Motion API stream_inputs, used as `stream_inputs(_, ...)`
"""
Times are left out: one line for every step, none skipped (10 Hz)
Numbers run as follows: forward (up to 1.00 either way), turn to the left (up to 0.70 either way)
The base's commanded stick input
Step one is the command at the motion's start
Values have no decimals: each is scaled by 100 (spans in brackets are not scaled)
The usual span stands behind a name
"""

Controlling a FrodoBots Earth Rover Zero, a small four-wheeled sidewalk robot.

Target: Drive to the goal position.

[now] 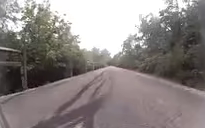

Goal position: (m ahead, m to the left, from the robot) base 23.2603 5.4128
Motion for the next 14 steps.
stream_inputs(70,0)
stream_inputs(70,0)
stream_inputs(70,0)
stream_inputs(70,-7)
stream_inputs(70,-16)
stream_inputs(70,-21)
stream_inputs(70,-27)
stream_inputs(70,-32)
stream_inputs(70,-2)
stream_inputs(70,0)
stream_inputs(70,0)
stream_inputs(70,0)
stream_inputs(70,0)
stream_inputs(70,0)
